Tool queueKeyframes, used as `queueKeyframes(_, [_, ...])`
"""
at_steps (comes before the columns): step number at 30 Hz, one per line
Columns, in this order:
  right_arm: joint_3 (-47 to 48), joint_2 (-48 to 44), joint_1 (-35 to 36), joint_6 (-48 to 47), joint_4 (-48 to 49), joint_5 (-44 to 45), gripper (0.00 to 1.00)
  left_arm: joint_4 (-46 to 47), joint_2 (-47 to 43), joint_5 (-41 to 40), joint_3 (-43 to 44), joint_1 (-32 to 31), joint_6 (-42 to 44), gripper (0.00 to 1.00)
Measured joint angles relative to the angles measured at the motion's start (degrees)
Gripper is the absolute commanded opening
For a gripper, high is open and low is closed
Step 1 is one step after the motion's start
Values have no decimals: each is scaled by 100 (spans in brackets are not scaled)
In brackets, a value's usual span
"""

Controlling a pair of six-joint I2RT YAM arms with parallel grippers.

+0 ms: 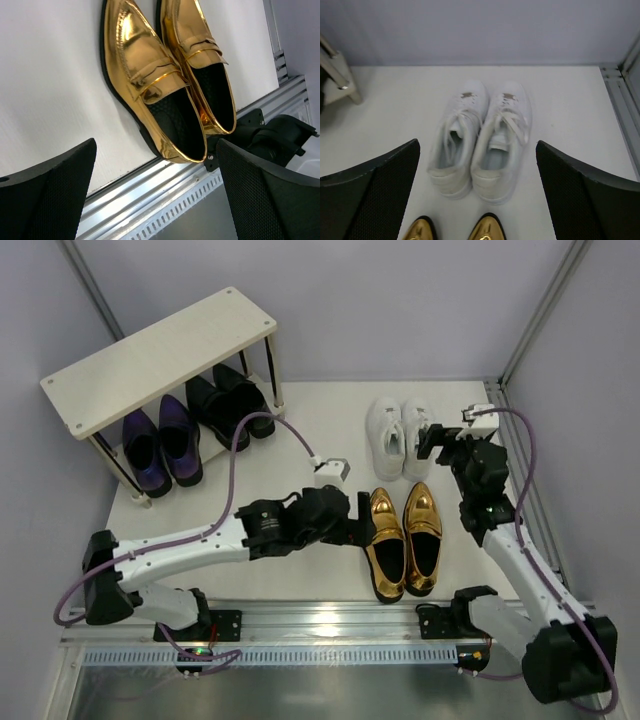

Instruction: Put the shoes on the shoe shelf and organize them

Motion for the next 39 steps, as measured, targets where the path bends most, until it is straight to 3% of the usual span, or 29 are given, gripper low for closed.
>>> queueKeyframes(4, [614,-1145,448,450,-1397,-184,97,22,-610,-127,-433,227,15,100])
queueKeyframes(8, [756,-1661,793,1075,-2745,-459,98,0,-953,-219,-811,531,59,100])
queueKeyframes(10, [809,-1609,1294,1357,-3464,-380,100,-39,-1049,-293,-935,651,81,100])
queueKeyframes(14, [879,-1165,2371,1803,-4693,-103,92,-103,-1241,-463,-1080,743,105,100])
queueKeyframes(18, [887,-586,2802,2243,-5499,105,89,-111,-1453,-619,-1191,787,103,100])
queueKeyframes(30, [874,780,3178,2656,-5633,72,87,-313,-2267,-879,-1851,804,-170,100])
queueKeyframes(33, [872,1099,3316,2693,-5552,66,79,-354,-2437,-894,-1991,811,-264,100])
queueKeyframes(35, [874,1307,3359,2708,-5493,66,64,-385,-2535,-894,-2083,813,-352,100])
queueKeyframes(37, [874,1495,3394,2732,-5455,59,40,-417,-2605,-892,-2153,815,-402,100])
queueKeyframes(38, [874,1558,3414,2736,-5447,59,5,-428,-2629,-892,-2181,815,-422,100])
queueKeyframes(39, [874,1602,3434,2736,-5418,72,4,-459,-2656,-890,-2197,815,-457,100])
